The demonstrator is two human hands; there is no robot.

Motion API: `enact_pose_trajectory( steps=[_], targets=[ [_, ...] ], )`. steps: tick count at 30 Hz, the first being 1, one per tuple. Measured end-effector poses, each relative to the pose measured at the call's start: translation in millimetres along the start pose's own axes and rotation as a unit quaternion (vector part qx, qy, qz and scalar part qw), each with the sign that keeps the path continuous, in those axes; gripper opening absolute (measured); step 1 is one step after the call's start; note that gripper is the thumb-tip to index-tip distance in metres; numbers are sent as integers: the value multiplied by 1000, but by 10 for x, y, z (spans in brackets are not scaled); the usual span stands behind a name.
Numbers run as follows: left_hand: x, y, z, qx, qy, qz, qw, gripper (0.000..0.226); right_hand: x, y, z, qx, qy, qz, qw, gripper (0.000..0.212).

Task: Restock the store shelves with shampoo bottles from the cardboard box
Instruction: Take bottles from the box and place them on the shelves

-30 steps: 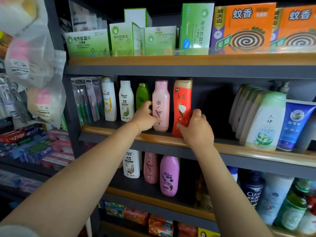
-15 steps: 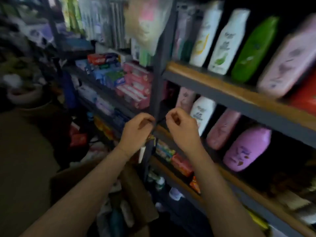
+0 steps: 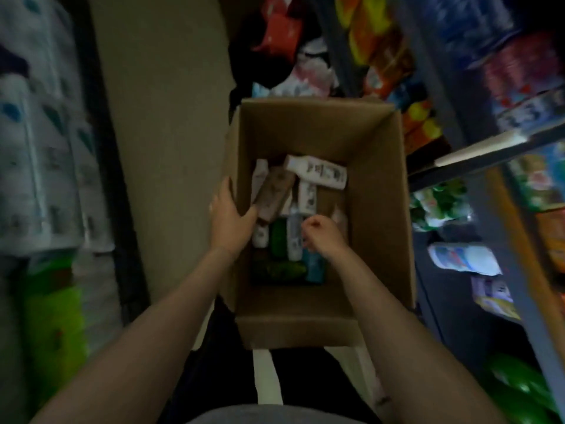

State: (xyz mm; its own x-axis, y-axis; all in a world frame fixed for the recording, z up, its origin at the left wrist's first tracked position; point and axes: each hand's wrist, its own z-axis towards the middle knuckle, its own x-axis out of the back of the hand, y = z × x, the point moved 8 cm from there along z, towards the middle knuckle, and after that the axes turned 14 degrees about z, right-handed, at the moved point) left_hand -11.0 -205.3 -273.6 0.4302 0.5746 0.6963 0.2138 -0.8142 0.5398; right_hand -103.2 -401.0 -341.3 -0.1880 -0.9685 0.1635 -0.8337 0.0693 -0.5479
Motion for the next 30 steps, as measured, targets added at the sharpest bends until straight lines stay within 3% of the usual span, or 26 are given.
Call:
enact_pose_trajectory(
  steps=[5, 9, 14, 18, 22, 27, 30],
  targets=[
    [-37, 13, 362, -13, -21, -108, 994, 55, -384, 71, 545, -53, -5, 49, 997, 17],
    [9, 26, 581, -7, -15, -131, 991, 40, -688, 140, 925, -118, -5, 155, 981, 17],
    [-79, -75, 627, 2, -27, -166, 986, 46, -1027, 399, 1384, -183, 10, 304, 935, 37],
    [-166, -160, 718, 5, -26, -175, 984, 70, -1179, 879, 2216, -190, 13, 319, 928, 61],
    [-207, -191, 755, 5, -29, -178, 984, 73, -1165, 808, 2202, -188, -8, 331, 925, 87],
    [-179, -149, 725, 8, -39, -153, 987, 79, -999, 115, 1290, -188, -10, 380, 906, 45],
    [-115, -95, 651, 27, -44, -129, 990, 85, -865, -76, 983, -190, -8, 439, 878, 45]
  ],
)
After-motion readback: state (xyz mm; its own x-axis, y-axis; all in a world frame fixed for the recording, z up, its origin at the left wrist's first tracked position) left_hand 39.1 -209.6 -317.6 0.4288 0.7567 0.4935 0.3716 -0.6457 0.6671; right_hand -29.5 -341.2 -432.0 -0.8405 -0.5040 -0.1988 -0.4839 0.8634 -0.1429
